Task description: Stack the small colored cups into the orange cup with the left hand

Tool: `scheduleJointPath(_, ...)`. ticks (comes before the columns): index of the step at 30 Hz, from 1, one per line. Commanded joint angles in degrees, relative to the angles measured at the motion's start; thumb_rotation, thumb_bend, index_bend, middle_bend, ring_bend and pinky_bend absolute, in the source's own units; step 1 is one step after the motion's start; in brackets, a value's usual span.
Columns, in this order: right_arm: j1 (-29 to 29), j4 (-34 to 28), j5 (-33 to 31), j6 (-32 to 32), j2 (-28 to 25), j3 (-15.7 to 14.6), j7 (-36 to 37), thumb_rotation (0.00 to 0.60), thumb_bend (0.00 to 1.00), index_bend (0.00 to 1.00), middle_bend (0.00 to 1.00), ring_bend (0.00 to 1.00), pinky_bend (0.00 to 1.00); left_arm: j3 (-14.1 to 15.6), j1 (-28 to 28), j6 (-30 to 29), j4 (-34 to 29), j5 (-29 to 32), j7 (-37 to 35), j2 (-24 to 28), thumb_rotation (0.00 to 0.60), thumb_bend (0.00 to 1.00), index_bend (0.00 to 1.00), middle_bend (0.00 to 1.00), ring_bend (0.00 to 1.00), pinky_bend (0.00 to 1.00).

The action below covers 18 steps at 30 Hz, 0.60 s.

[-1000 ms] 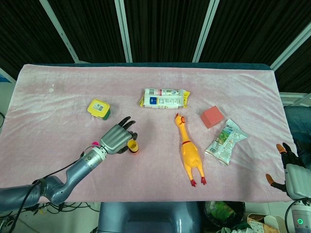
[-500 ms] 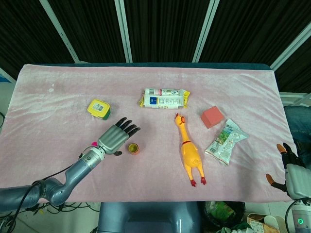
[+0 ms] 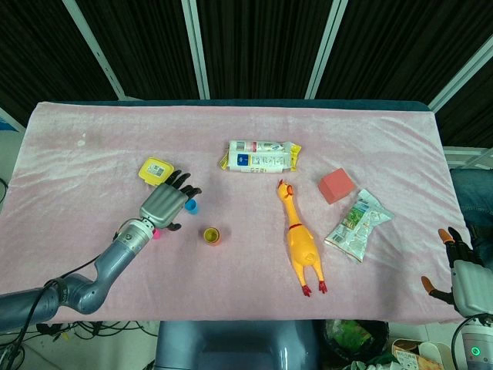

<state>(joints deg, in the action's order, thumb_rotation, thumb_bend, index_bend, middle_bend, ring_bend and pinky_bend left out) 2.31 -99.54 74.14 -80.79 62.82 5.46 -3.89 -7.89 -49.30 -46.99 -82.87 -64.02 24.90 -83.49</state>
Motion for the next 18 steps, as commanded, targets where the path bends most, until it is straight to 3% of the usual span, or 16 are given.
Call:
scheduleJointPath(1,0.0,0.0,-0.1,0.1,-0.1,0.0,0.1,0.600,0.19,0.00,0.01,0.13,0.17,-0.1,-0.6,1.0,2.3,0.7,-1.0,-1.2,0.600,0.15,0.21,0.29,0.00,0.00)
scheduleJointPath(18,0.0,-0.3,-0.6,0.1,0.1,0.2,0.4,0.600,0.19,0.00,0.02,0.13,0.17,-0.3,-3.2,4.1,10.6,2.9,-0.9,-6.2,0.600,0.26,0.34,0.45,0.00,0.00)
